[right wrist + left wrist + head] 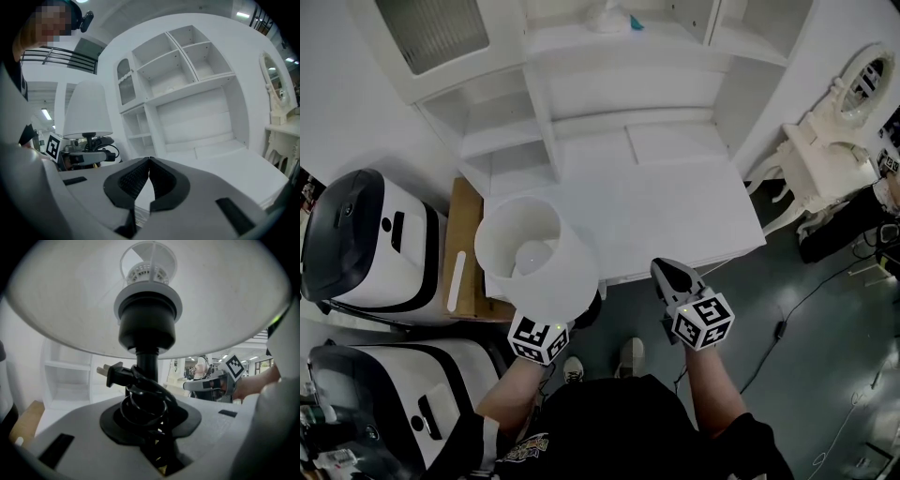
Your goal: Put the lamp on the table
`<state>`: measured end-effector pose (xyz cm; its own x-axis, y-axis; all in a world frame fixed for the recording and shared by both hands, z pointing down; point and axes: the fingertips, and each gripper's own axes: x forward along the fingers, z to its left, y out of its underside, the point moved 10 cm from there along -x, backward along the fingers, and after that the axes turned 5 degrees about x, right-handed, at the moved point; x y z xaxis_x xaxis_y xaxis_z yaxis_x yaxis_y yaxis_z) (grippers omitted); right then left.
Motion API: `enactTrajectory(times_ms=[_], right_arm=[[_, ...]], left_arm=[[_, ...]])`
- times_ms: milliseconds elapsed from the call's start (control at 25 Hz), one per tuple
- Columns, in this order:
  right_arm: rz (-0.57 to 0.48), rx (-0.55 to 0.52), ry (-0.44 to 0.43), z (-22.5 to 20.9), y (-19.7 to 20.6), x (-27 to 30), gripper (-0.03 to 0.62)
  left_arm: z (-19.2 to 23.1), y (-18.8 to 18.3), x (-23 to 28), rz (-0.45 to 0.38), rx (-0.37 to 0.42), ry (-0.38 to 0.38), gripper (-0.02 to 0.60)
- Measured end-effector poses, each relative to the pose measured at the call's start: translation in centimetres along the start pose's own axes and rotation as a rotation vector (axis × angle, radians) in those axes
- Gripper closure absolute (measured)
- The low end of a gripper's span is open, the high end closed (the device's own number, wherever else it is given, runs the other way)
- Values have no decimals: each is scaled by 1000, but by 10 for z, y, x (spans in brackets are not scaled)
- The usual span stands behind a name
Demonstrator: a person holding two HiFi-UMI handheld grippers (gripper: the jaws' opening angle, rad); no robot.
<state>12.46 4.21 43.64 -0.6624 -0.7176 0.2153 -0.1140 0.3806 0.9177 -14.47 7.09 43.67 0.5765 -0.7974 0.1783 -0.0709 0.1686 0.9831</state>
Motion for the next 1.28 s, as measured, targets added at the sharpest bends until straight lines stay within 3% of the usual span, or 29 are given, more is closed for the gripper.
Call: enactTrajectory(times_ms=[720,1280], right_arm=[[35,6,-97,-72,-17,6,569],[36,-10,-127,-89,-31,-3,568]], left_arm=[[-32,-7,56,15,-7,-103,465],[-50,-13,79,10,6,-129,465]])
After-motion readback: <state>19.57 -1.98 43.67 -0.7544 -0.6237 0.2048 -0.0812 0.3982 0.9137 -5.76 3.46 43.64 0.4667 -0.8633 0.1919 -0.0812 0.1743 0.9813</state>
